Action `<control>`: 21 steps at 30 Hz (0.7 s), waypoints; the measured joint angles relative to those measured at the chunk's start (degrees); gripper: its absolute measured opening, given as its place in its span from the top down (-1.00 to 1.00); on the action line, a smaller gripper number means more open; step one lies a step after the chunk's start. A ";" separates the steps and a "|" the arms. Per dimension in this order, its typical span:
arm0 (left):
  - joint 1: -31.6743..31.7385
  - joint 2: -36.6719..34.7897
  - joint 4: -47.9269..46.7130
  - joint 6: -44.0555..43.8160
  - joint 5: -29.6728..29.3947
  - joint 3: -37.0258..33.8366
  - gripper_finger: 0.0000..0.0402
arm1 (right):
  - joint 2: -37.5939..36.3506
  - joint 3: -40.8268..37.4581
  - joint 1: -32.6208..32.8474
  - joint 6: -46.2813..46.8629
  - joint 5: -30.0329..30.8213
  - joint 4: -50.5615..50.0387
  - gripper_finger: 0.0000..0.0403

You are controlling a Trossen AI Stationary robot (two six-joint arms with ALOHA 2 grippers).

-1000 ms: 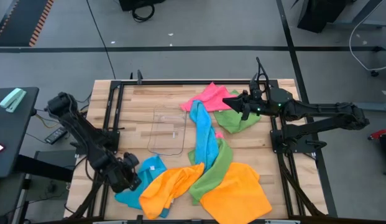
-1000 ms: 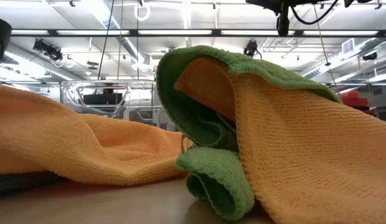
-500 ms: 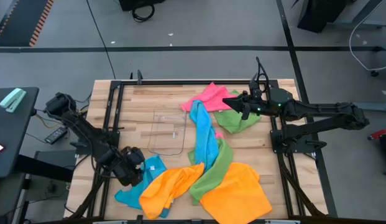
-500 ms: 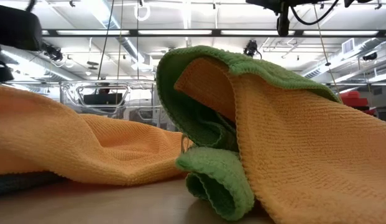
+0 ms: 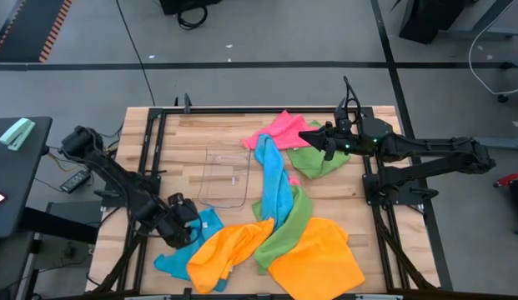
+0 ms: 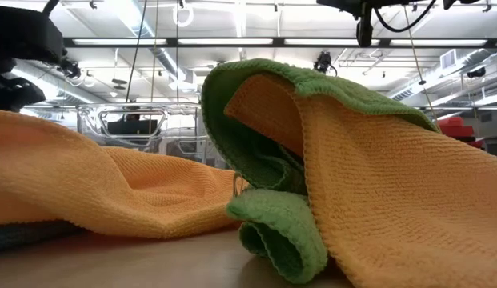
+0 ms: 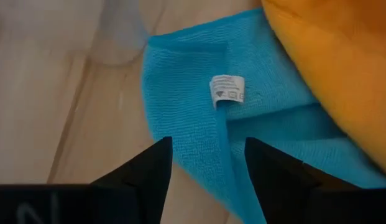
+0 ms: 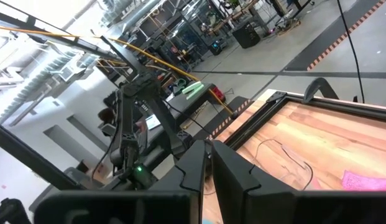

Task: Fold microfiber towels
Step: Fold the left blue towel

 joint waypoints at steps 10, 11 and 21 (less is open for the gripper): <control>-0.21 4.71 1.55 1.81 1.33 0.00 -0.08 | 0.00 0.00 0.00 0.00 0.00 -0.47 0.82; -0.22 5.12 1.59 1.81 1.67 0.00 -0.08 | 0.00 0.00 0.00 0.02 0.00 -0.47 0.82; -0.18 8.53 1.31 -0.01 5.31 0.00 0.06 | 0.00 0.00 0.00 0.28 0.00 -0.91 0.82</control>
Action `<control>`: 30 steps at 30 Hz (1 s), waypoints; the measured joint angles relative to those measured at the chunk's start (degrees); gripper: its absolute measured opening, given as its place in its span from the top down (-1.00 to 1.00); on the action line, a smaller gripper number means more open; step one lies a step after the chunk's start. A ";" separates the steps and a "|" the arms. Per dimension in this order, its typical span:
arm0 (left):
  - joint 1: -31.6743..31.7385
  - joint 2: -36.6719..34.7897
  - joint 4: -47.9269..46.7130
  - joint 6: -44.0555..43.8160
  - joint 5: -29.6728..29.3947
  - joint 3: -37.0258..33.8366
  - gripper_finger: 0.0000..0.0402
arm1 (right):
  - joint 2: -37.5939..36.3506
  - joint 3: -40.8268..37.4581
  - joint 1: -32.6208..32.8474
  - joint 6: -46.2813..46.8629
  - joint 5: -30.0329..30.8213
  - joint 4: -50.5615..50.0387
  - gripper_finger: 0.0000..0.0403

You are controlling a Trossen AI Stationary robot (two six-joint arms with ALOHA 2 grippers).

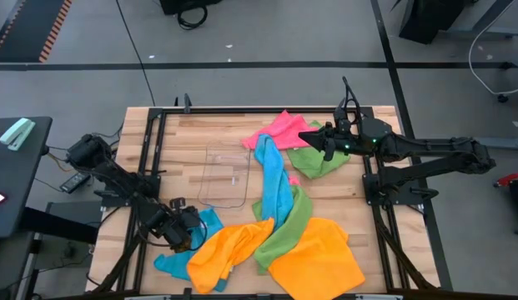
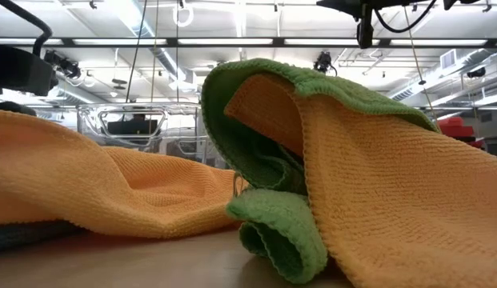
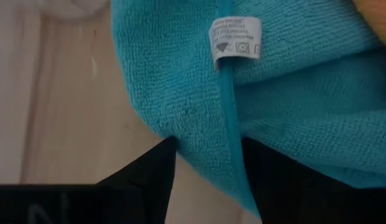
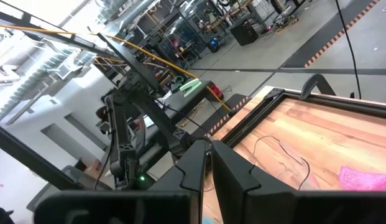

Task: Fold microfiber towels
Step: Fold the left blue towel

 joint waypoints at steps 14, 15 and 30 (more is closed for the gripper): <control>0.00 -0.18 -0.75 -10.12 7.39 0.00 0.69 | 0.00 0.00 0.00 0.15 0.02 0.02 0.82; 0.00 -0.32 -0.77 -11.30 8.40 0.00 0.75 | 0.00 0.00 0.00 0.15 0.02 0.01 0.82; 0.07 -20.37 2.70 -21.85 15.49 0.02 0.93 | 0.00 -0.02 -1.43 -1.75 1.70 0.13 0.82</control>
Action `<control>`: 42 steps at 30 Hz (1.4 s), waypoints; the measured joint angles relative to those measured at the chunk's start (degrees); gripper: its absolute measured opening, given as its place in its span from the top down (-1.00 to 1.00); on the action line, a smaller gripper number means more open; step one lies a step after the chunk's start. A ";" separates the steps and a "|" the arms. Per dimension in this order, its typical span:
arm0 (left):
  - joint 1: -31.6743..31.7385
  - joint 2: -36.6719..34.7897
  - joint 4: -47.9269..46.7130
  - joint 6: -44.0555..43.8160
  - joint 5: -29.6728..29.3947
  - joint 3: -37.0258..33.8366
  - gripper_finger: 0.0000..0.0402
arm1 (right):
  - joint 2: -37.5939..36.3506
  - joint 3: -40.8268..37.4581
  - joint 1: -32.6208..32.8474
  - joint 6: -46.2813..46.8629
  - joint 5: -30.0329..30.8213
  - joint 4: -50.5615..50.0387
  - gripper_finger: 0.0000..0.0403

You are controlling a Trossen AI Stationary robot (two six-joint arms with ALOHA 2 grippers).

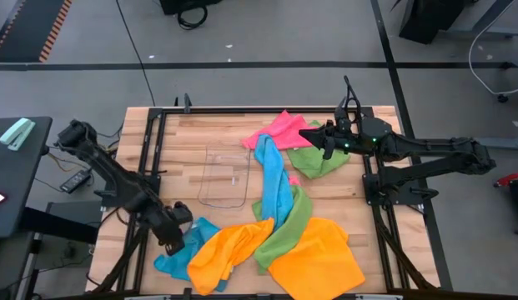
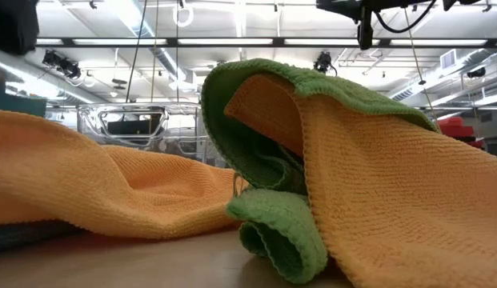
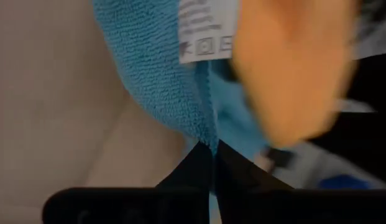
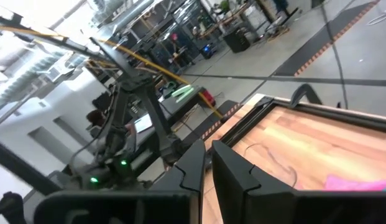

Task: Fold microfiber towels
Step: Fold the left blue towel

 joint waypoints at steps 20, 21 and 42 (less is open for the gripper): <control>0.74 -22.03 18.52 -2.91 -10.37 0.02 0.92 | 0.02 0.00 -2.52 -0.69 -0.48 2.63 0.82; 1.04 -22.53 19.92 -1.89 -11.23 0.00 0.90 | 0.02 0.00 -2.52 -0.69 -0.48 2.83 0.82; 11.13 -23.69 54.81 19.46 -12.76 0.04 0.87 | 0.02 0.00 -0.33 -0.49 -0.91 5.20 0.82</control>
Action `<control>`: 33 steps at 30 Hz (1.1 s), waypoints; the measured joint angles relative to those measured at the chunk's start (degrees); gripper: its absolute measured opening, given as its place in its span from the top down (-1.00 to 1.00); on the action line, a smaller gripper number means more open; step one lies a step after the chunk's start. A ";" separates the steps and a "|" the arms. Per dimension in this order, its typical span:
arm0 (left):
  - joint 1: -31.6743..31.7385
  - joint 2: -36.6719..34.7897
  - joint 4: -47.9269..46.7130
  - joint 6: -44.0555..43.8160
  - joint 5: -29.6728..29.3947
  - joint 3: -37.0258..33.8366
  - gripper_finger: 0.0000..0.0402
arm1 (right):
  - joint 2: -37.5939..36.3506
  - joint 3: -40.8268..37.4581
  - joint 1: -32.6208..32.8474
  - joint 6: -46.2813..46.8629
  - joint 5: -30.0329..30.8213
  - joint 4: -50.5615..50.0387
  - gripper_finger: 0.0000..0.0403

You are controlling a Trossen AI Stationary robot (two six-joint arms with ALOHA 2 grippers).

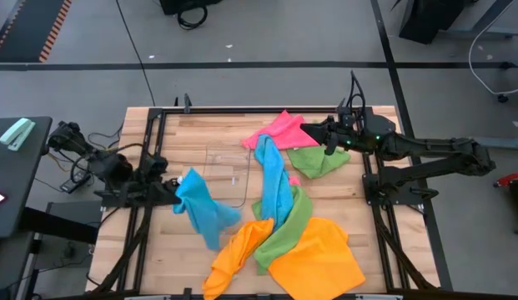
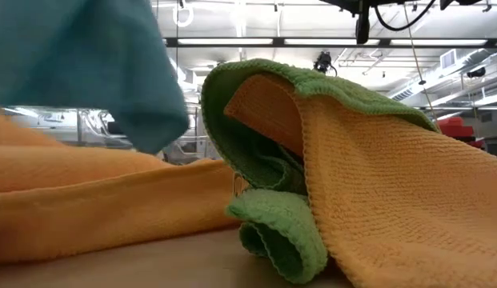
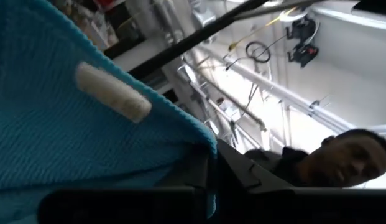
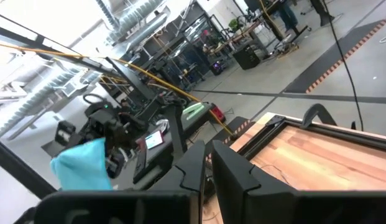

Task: Fold microfiber towels
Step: Fold the left blue towel

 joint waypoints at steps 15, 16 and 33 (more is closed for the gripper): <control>6.21 3.81 7.03 16.07 0.01 7.53 0.89 | 4.76 13.37 0.34 -9.71 -0.88 -12.73 0.82; 7.05 4.63 4.94 17.72 -0.01 9.08 0.91 | 5.80 14.97 0.34 -10.57 -1.11 -14.82 0.82; 20.70 24.93 -28.42 28.01 9.35 39.29 0.92 | 15.72 36.01 0.34 -17.52 -8.41 -34.90 0.82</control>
